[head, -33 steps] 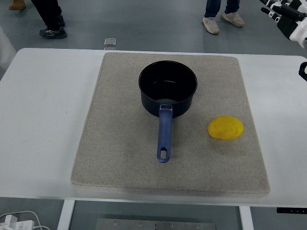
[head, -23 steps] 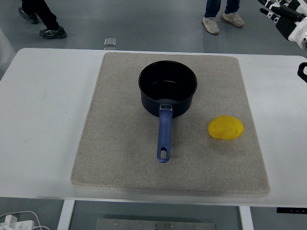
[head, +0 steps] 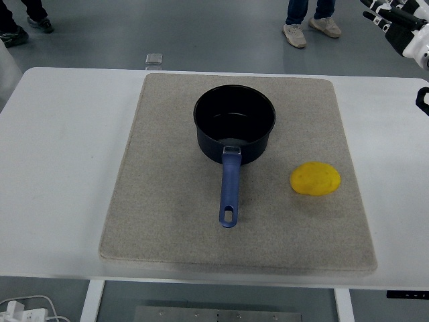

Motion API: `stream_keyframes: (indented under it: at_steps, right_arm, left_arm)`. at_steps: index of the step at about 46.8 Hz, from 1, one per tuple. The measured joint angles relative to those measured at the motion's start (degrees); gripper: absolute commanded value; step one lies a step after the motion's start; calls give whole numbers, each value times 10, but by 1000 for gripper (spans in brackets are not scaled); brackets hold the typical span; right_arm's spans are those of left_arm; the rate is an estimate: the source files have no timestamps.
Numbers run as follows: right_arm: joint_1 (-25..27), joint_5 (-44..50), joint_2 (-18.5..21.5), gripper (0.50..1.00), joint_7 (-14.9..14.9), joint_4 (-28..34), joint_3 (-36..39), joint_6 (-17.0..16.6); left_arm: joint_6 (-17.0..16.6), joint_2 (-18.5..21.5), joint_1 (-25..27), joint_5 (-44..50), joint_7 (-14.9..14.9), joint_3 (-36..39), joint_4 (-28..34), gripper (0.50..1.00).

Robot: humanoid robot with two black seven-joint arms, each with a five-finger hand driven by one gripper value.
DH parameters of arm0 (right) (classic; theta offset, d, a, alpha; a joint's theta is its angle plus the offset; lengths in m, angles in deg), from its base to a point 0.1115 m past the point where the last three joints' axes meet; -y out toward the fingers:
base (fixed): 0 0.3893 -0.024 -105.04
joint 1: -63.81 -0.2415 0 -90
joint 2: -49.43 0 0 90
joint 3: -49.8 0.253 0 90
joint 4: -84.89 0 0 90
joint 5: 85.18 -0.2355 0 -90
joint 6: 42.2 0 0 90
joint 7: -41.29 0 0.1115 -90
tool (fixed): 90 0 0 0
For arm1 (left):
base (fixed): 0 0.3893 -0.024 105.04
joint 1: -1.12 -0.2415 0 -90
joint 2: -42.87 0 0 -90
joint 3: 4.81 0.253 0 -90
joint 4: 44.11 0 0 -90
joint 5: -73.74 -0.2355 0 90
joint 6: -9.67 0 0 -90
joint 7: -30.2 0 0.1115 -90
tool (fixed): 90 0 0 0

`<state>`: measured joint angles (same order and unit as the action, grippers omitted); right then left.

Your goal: Put the potato in the blue pot

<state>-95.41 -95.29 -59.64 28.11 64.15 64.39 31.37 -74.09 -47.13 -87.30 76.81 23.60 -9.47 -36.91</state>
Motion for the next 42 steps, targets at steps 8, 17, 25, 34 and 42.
stream_keyframes:
  at_steps: [8,17,25,34,42]
  right_arm:
    - [0,2,11,944,-1,0,-2,6]
    - [0,3,15,944,-1,1,-5,6]
    - [6,3,19,944,-1,1,-8,6]
    - [17,14,16,944,0,1,-7,6]
    - [17,18,16,944,0,1,-7,6]
  left_arm:
    - [0,0,0,0,0,0,0,1000]
    - [0,0,0,0,0,0,0,1000]
    - [0,0,0,0,0,0,0,1000]
    - [0,0,0,0,0,0,0,1000]
    - [0,0,0,0,0,1,0,1000]
